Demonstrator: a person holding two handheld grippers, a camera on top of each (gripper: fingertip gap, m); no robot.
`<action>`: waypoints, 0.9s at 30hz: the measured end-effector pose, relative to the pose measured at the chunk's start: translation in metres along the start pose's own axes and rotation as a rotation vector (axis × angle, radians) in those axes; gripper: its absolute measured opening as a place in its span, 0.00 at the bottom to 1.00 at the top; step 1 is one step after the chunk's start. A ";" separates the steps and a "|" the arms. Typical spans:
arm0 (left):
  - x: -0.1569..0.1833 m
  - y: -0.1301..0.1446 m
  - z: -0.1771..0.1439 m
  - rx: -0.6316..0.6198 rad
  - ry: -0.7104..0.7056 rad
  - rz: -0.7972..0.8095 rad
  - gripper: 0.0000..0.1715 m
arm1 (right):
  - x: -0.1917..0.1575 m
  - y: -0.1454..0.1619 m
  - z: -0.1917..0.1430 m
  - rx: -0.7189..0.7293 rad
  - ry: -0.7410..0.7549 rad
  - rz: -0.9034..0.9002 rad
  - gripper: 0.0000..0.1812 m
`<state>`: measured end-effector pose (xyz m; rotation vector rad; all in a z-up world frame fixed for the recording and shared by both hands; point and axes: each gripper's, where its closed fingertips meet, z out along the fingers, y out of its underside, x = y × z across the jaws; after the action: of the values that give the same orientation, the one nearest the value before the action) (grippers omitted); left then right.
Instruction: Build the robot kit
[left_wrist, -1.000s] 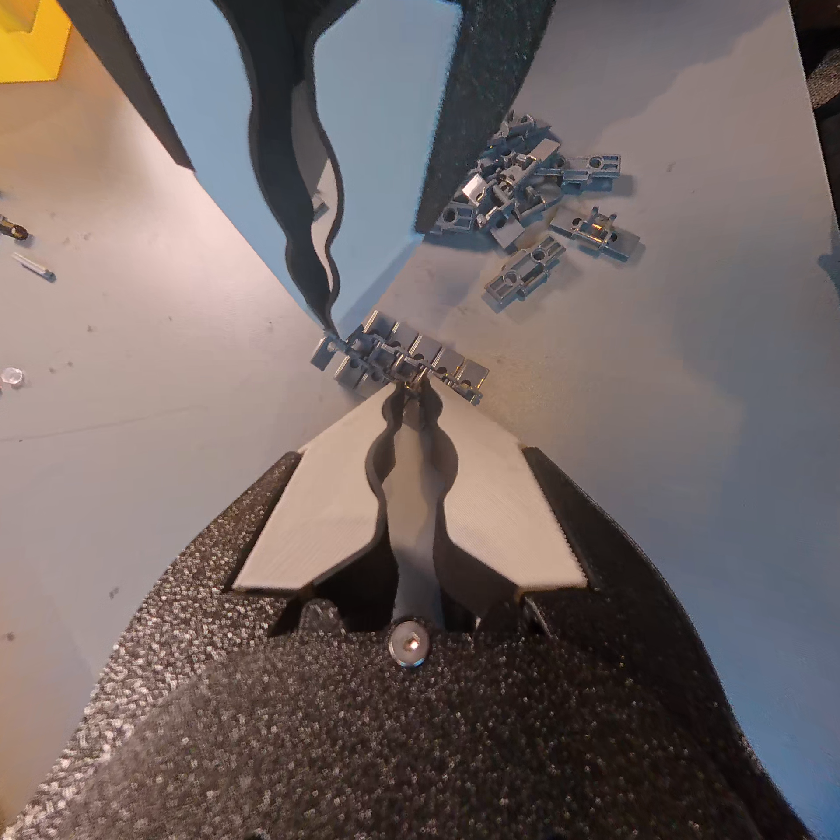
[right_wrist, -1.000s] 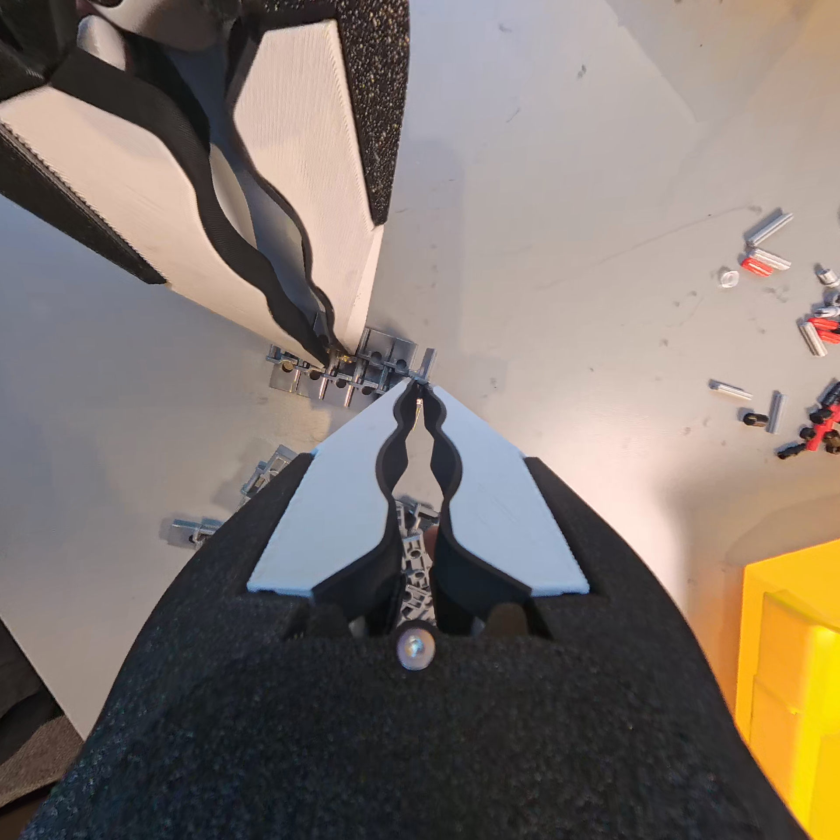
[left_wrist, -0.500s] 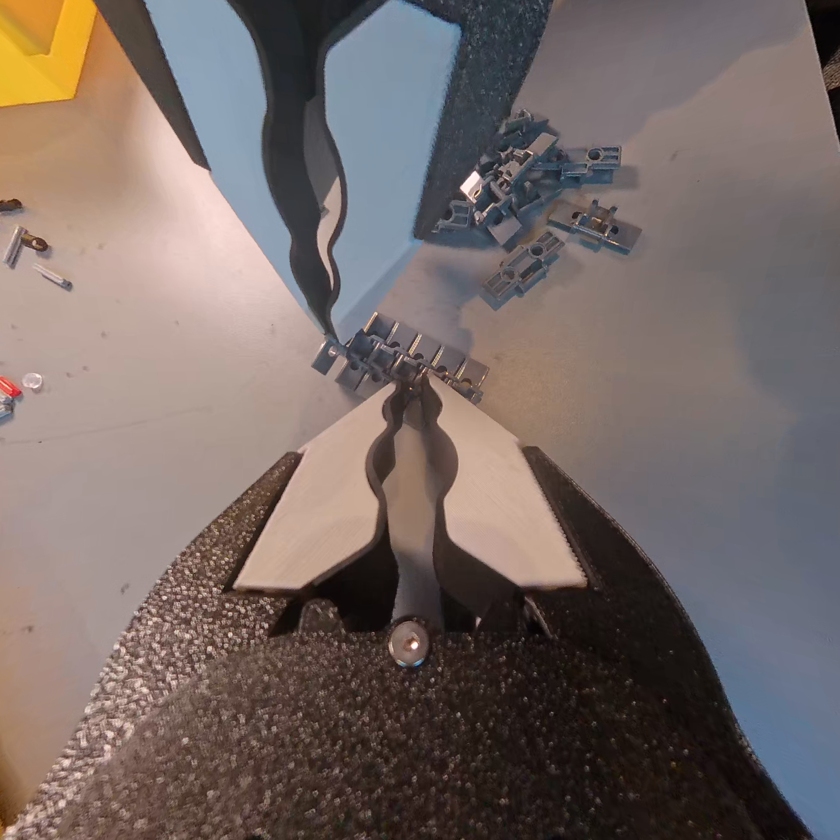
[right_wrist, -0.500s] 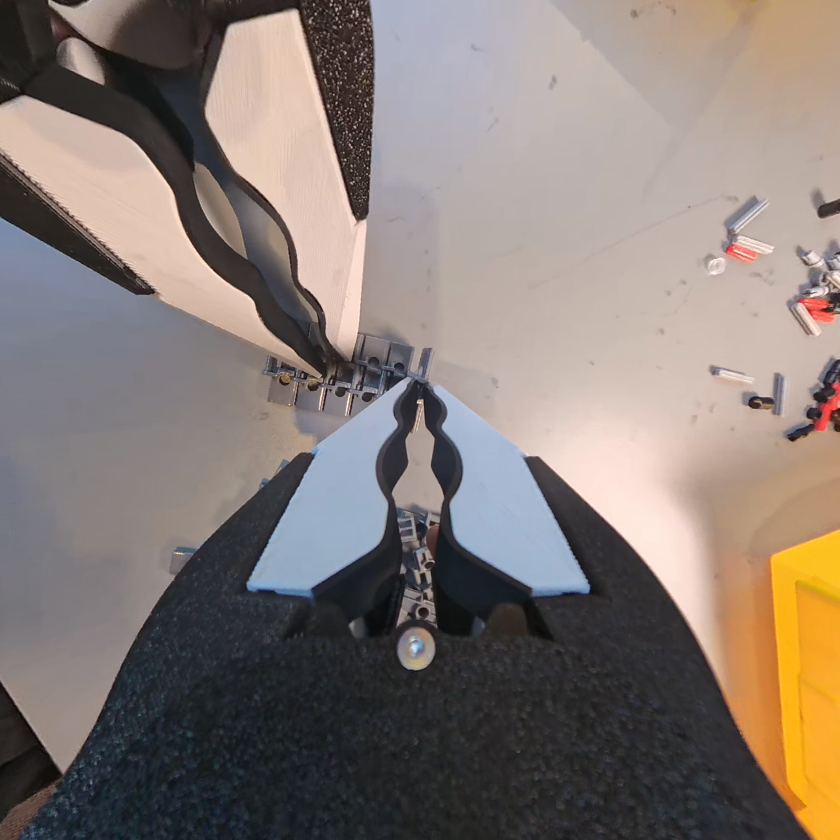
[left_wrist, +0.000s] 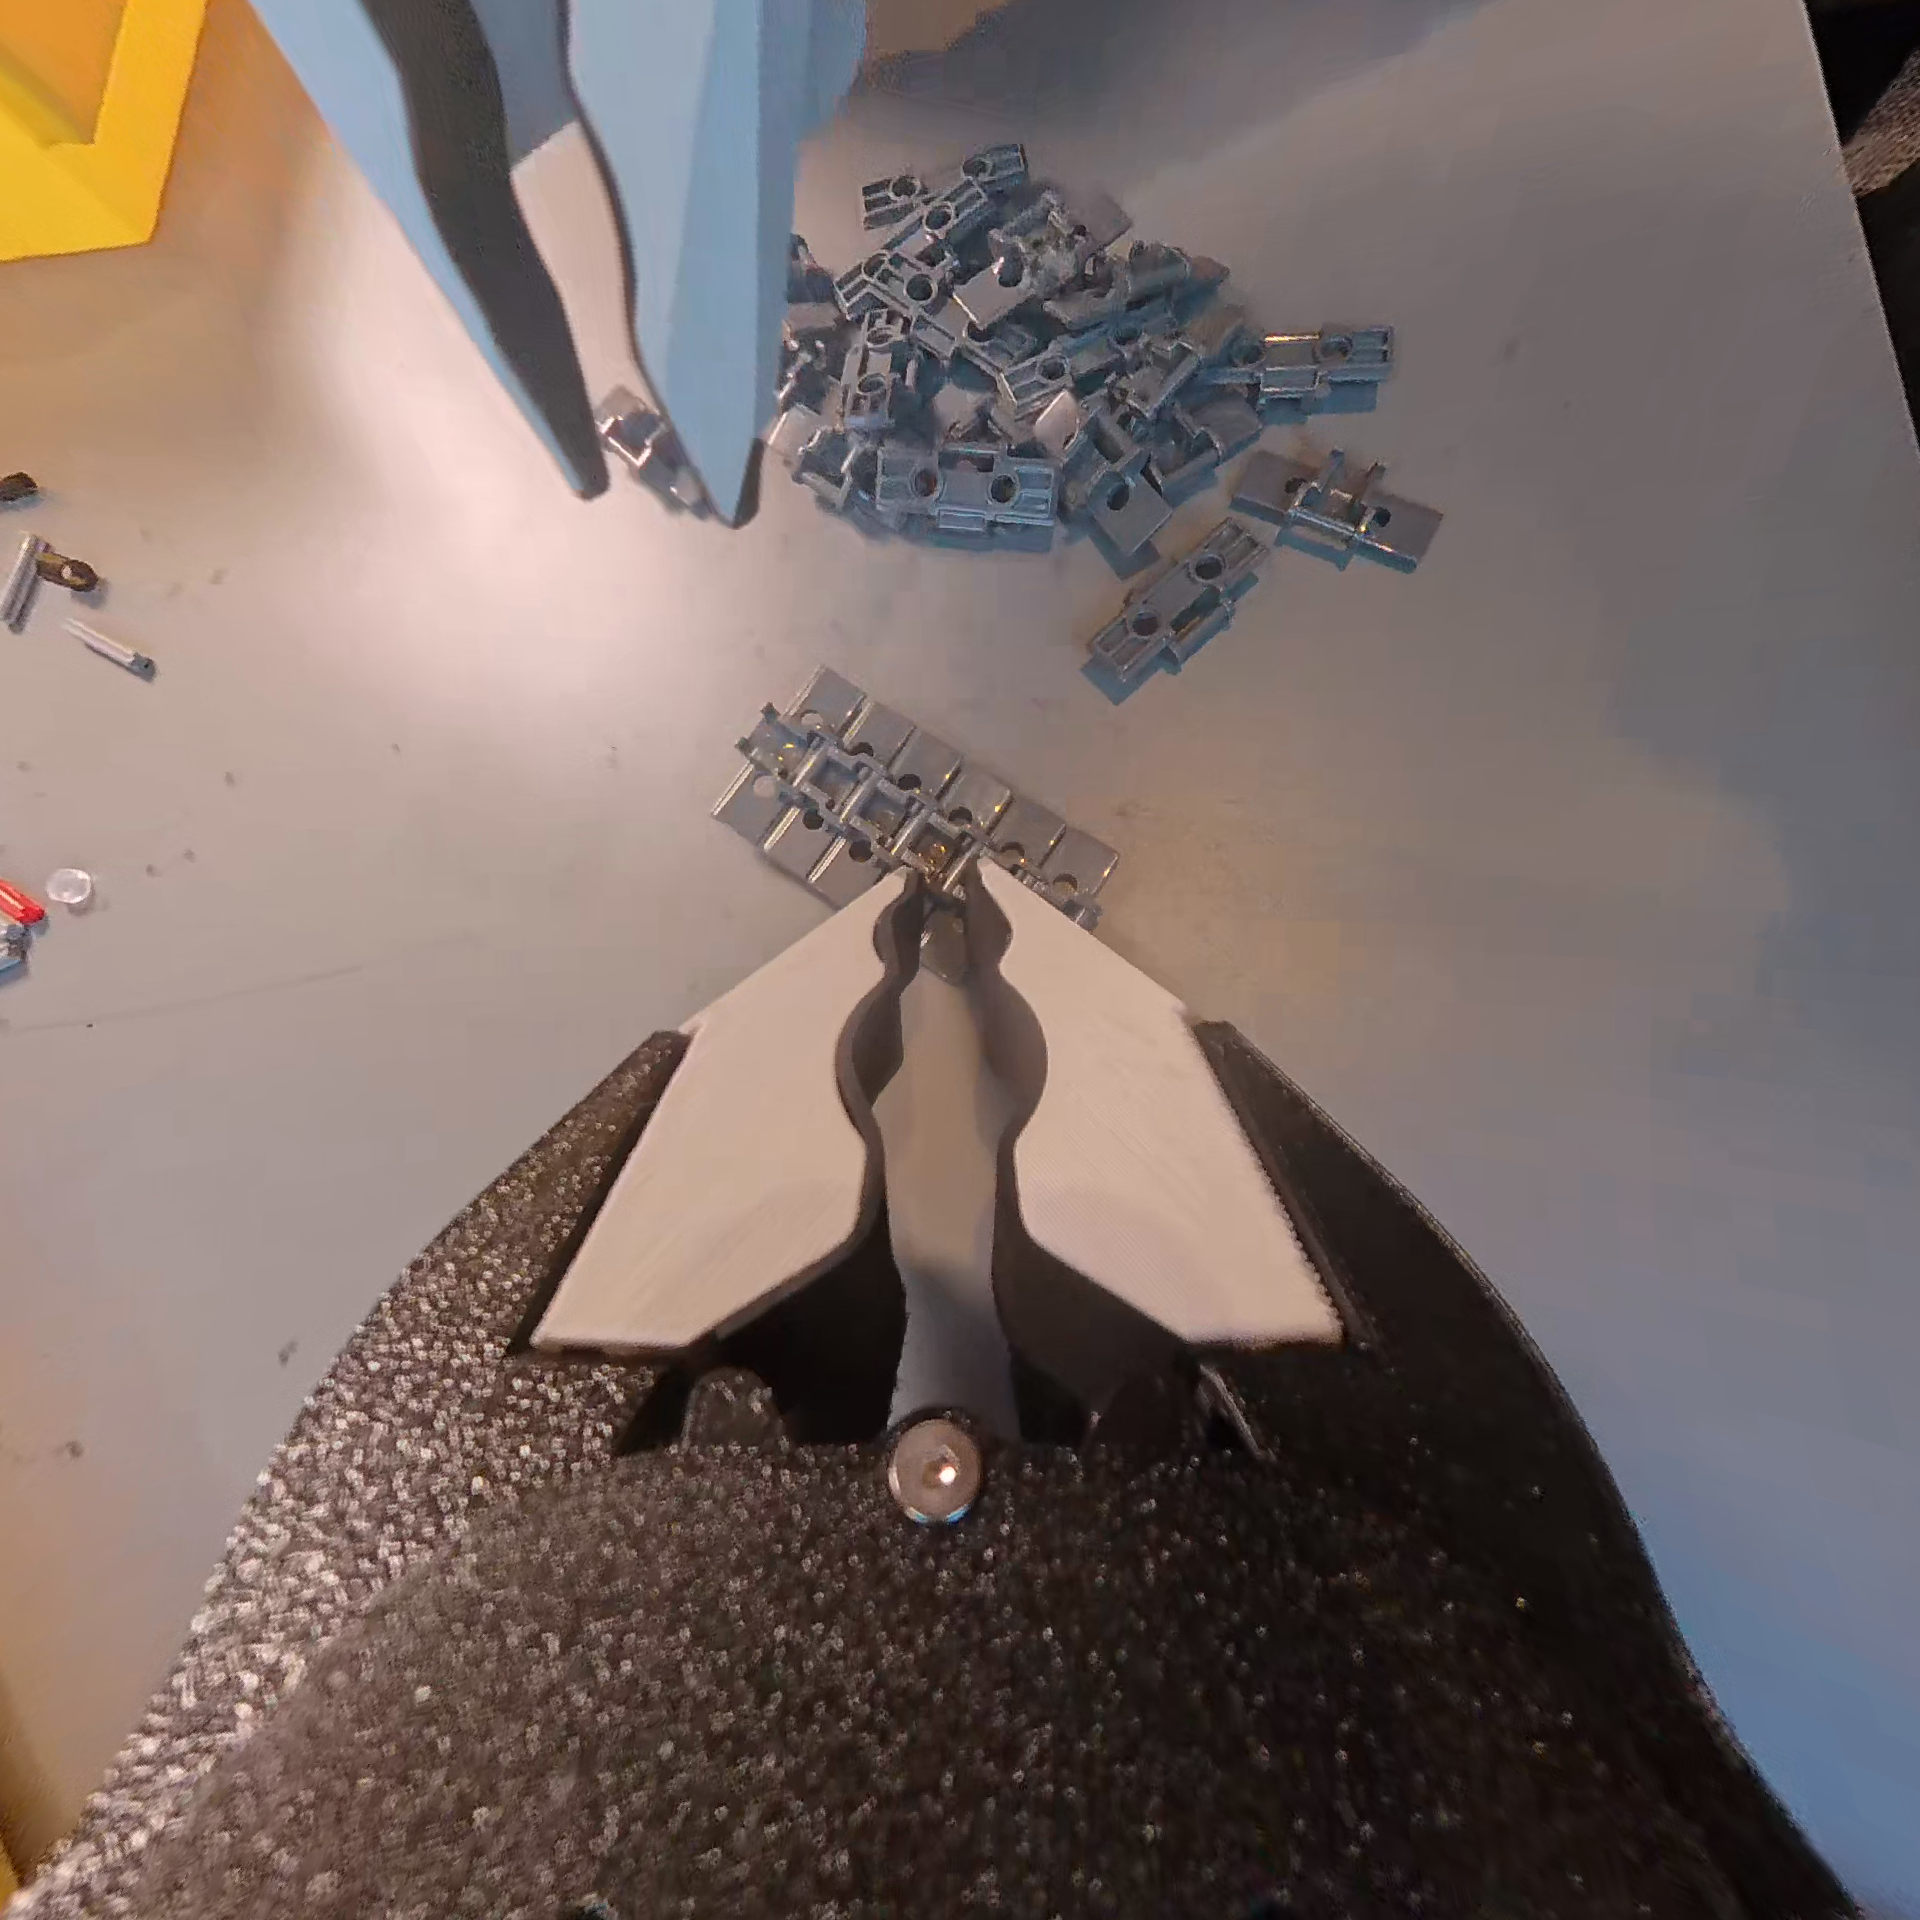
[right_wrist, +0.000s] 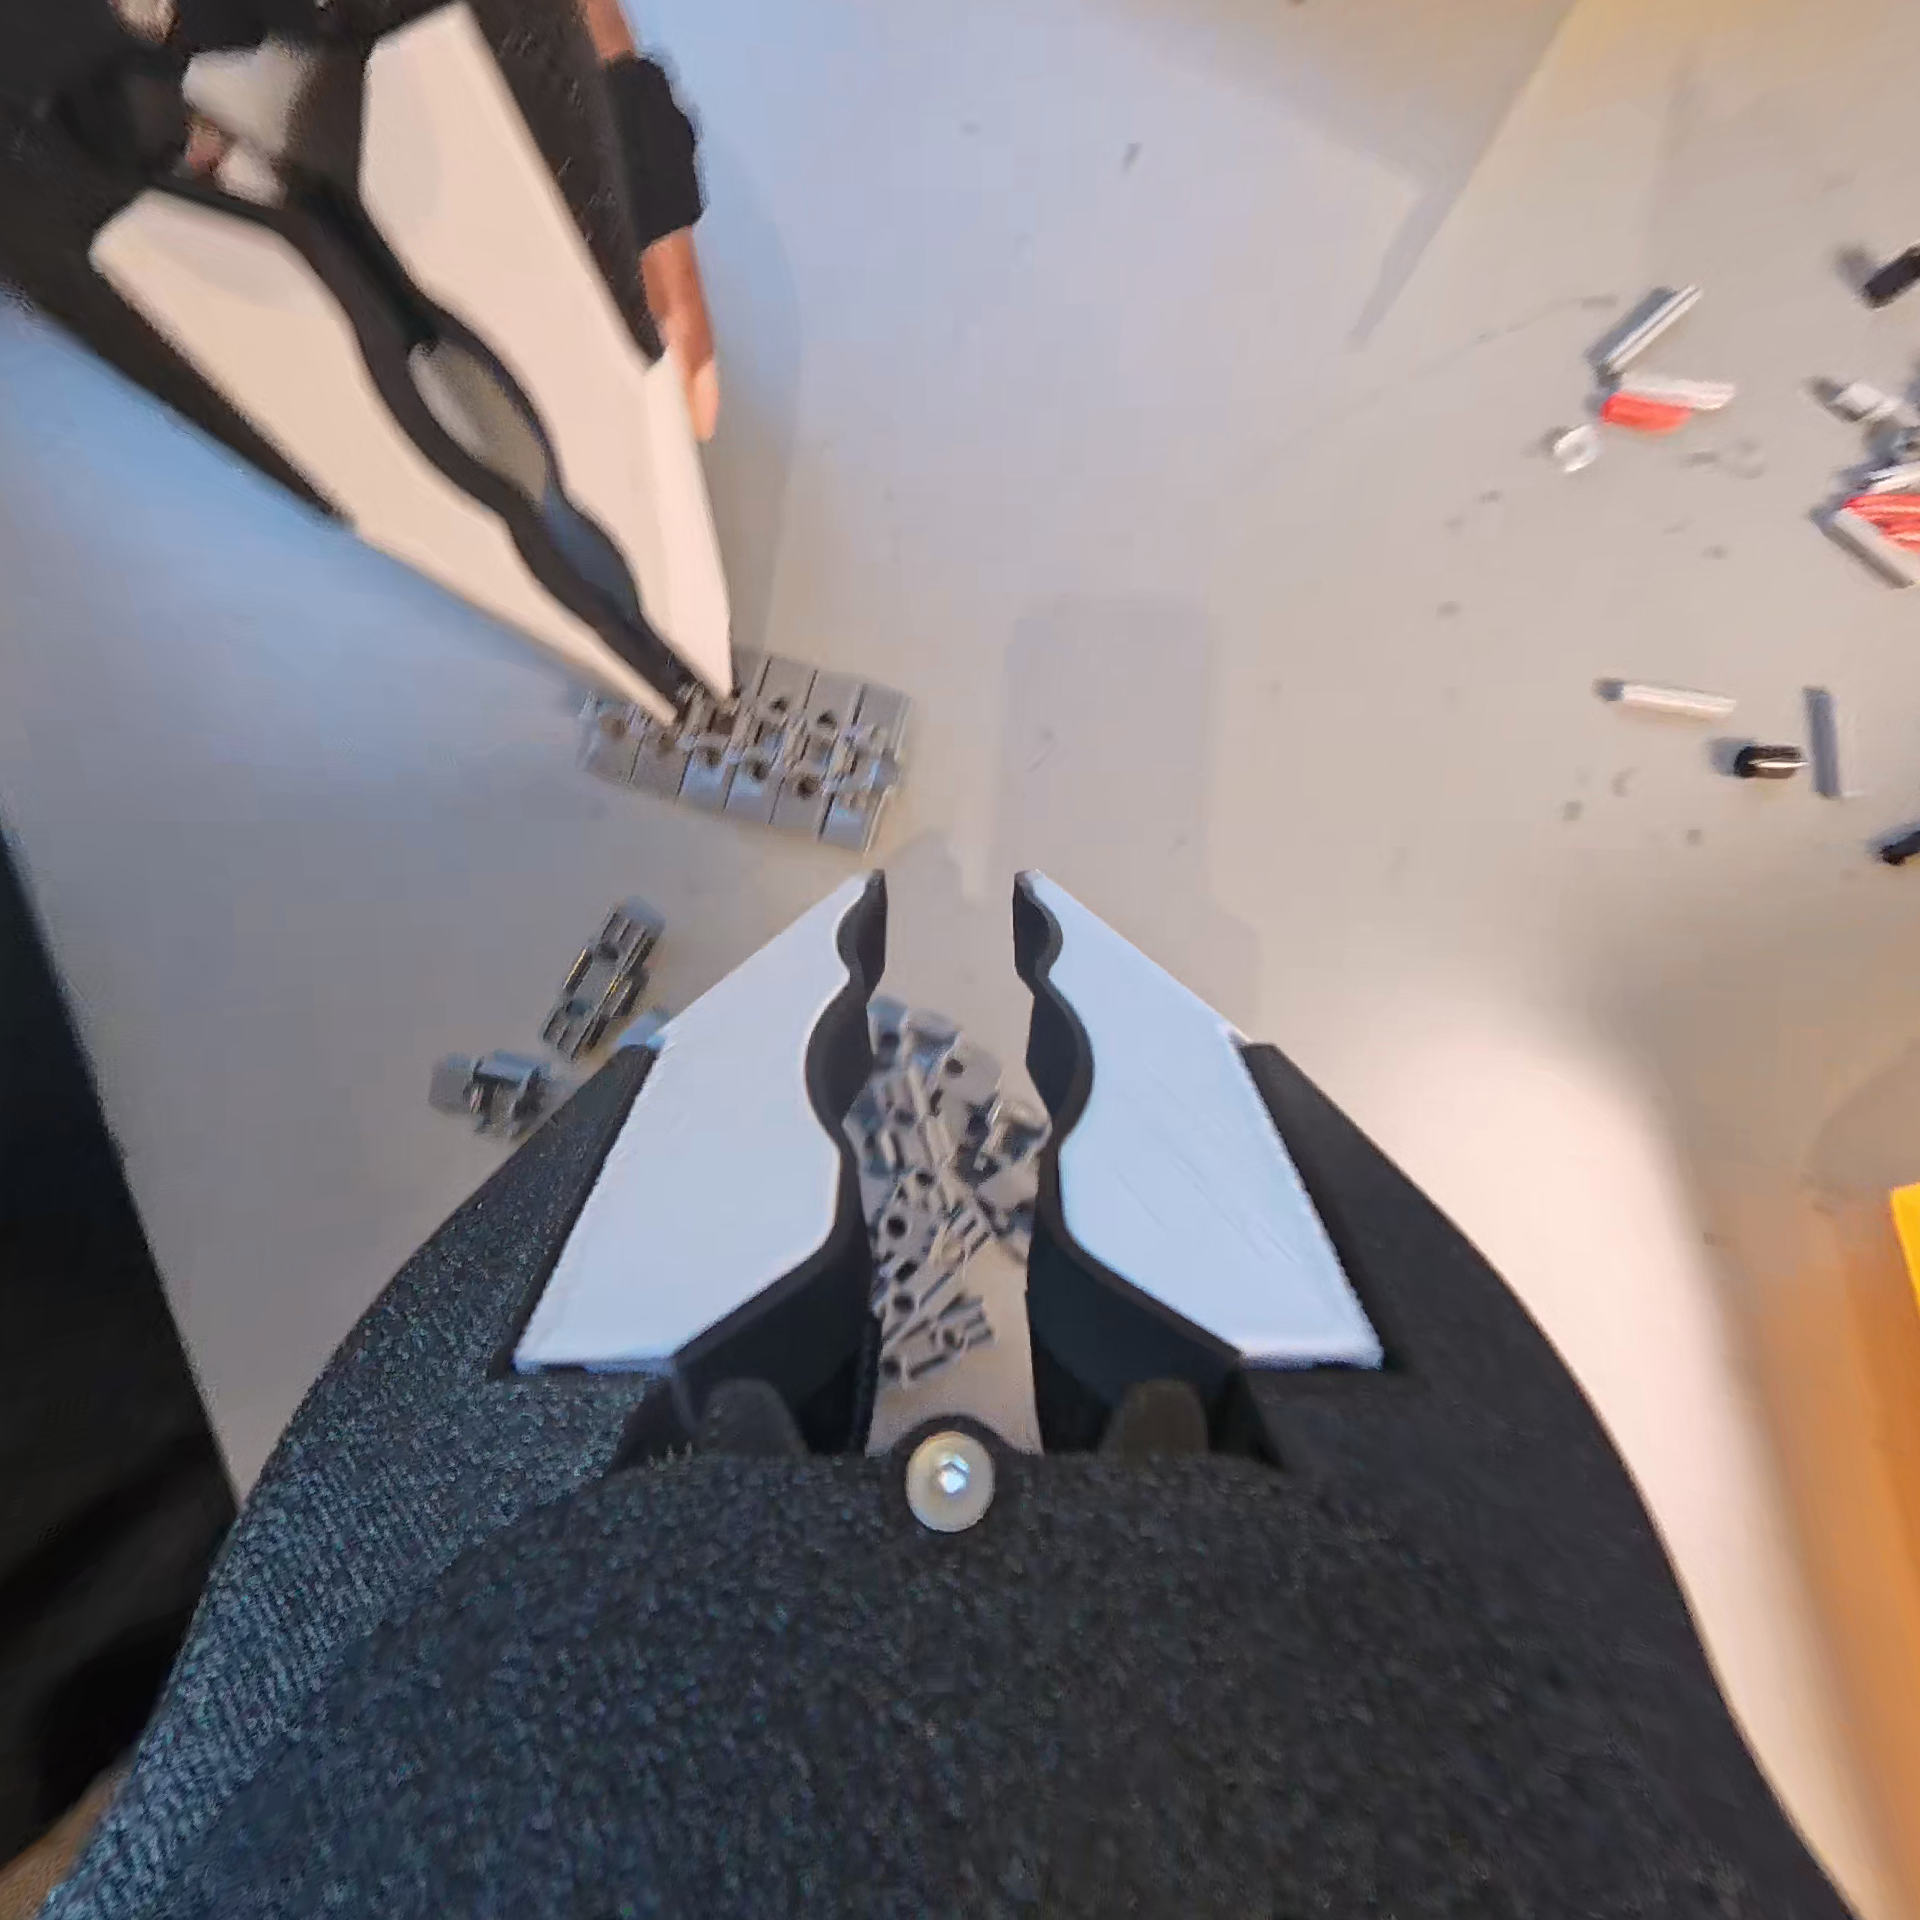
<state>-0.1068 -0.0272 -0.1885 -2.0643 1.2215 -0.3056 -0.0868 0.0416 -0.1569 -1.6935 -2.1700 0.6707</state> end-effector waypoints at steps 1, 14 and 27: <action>0.001 0.000 -0.001 -0.001 0.002 0.016 0.04 | -0.008 0.007 -0.003 -0.022 -0.035 -0.025 0.13; 0.001 -0.016 -0.019 0.149 0.025 0.033 0.10 | -0.080 0.034 0.019 -0.176 -0.142 -0.281 0.22; 0.011 -0.074 -0.066 0.567 0.222 -0.161 0.15 | -0.074 -0.074 -0.049 0.608 0.103 -0.386 0.12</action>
<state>-0.0857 -0.0439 -0.0921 -1.6582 0.9479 -0.8694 -0.1034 -0.0360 -0.0729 -0.9490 -1.8747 0.9732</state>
